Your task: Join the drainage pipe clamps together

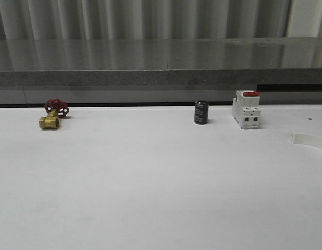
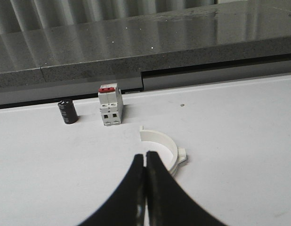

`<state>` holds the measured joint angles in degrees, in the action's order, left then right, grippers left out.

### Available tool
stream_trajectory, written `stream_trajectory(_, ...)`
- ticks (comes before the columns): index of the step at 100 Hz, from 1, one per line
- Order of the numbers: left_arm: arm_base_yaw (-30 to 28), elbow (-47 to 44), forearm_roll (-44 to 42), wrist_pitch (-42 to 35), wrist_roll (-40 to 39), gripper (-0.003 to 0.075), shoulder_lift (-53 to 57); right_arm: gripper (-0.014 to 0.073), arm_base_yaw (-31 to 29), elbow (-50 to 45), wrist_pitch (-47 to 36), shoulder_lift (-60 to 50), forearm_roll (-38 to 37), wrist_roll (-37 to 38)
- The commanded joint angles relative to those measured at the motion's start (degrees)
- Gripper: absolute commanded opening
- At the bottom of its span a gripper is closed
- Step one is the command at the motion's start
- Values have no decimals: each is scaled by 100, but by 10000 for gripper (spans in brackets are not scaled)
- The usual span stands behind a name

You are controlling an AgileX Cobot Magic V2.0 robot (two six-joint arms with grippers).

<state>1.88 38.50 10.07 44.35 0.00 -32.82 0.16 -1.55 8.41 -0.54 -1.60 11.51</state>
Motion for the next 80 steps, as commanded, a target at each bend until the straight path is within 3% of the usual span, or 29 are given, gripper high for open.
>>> stream_trajectory(1,-17,207,120,-269,0,-17,-108,-68,-42,84,-454,-122,-78,-10)
stream_trajectory(11,-17,207,105,-186,0,37,-137,-68,-42,84,-454,-122,-78,-10)
stream_trajectory(13,-17,207,105,-158,0,92,-137,-68,-42,84,-454,-122,-78,-10)
stream_trajectory(21,-17,207,98,-102,0,189,-137,-68,-42,84,-454,-122,-78,-10)
stream_trajectory(33,-17,207,13,-4,0,446,-137,-68,-42,84,-454,-122,-78,-10)
stream_trajectory(40,-17,207,4,-37,0,529,-137,-68,-42,84,-454,-122,-78,-10)
stream_trajectory(80,-17,330,-167,-238,-263,547,-661,-68,-42,84,-454,-122,-78,-10)
